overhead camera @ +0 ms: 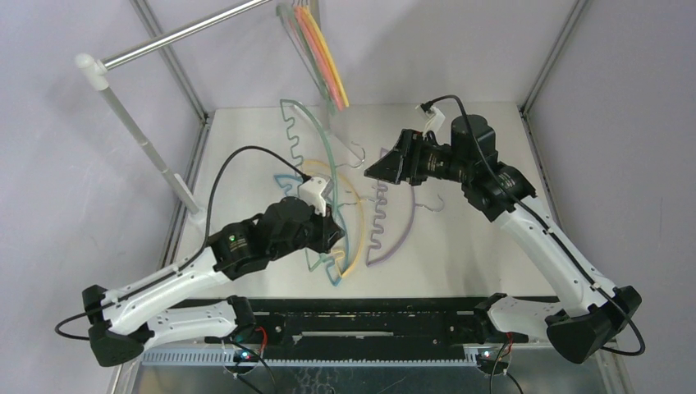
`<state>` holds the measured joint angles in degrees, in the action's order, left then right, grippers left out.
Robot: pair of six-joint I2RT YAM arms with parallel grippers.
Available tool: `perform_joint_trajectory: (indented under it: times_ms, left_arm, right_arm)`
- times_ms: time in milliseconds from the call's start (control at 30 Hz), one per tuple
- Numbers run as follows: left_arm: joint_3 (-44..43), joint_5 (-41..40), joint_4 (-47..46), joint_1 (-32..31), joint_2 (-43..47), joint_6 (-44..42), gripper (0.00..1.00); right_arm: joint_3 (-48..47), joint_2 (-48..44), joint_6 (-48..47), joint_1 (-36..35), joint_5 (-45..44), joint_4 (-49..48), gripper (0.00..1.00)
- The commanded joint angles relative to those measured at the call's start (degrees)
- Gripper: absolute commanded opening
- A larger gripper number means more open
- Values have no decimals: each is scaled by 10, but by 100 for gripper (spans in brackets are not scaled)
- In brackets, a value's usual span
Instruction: Organize the hangers
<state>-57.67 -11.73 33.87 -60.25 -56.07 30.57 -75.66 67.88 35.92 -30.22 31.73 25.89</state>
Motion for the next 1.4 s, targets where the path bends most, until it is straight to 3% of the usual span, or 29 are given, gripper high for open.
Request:
perform_joint_trajectory:
  times_ms: [0, 167, 267, 333, 467, 633, 933, 1367]
  left_arm:
    - [16, -21, -52, 0, 56, -4, 0]
    - [24, -34, -52, 13, 120, -4, 0]
    - [16, 12, -53, 94, 149, 0, 0]
    - [4, 55, -64, 167, 154, -1, 0]
    - [-57, 138, -81, 283, 106, -21, 0]
    - [-152, 236, -137, 367, 4, -21, 0]
    - [-308, 324, -225, 423, -144, -1, 0]
    - [-349, 323, -351, 486, -249, 123, 0]
  right_arm:
    - [-12, -3, -22, 8, -15, 0, 73]
    - [-14, -13, -57, 11, -77, 33, 75]
    - [-18, -15, -82, 20, -139, 68, 94]
    - [-14, -15, -91, 33, -170, 86, 100]
    - [5, -15, -114, 55, -216, 103, 100]
    - [29, 2, -139, 71, -252, 128, 100]
    - [69, 21, -136, 112, -229, 123, 100]
    - [70, 62, -136, 166, -177, 113, 99]
